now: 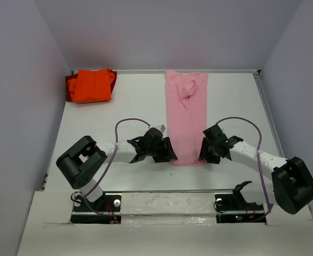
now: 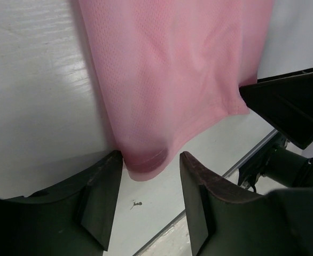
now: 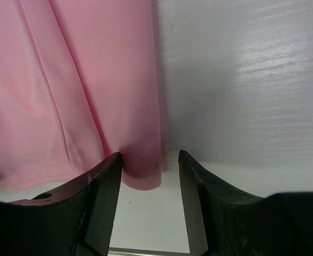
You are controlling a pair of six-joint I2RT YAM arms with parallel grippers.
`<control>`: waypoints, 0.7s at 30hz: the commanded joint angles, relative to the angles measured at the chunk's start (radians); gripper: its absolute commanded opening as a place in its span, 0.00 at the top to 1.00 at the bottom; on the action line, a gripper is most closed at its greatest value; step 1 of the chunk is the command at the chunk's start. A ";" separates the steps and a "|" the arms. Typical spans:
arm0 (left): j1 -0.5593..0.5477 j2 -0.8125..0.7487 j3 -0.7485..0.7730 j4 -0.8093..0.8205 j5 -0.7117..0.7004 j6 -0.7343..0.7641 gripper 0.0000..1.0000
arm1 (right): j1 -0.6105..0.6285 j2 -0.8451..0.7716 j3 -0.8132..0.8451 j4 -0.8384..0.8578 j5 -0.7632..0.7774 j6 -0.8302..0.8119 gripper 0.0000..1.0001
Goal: Fold and stack the t-shirts
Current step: Fold the tshirt
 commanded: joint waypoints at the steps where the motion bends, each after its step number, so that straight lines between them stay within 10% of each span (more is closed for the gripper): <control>1: -0.024 0.012 -0.013 -0.001 0.020 0.008 0.43 | 0.007 -0.025 -0.024 0.051 -0.020 0.021 0.48; 12: -0.056 0.029 -0.013 -0.009 0.010 -0.001 0.56 | 0.016 -0.006 -0.073 0.114 -0.029 0.030 0.56; 21: -0.059 0.069 -0.002 0.005 0.033 0.021 1.00 | 0.016 -0.041 -0.084 0.122 -0.067 0.021 1.00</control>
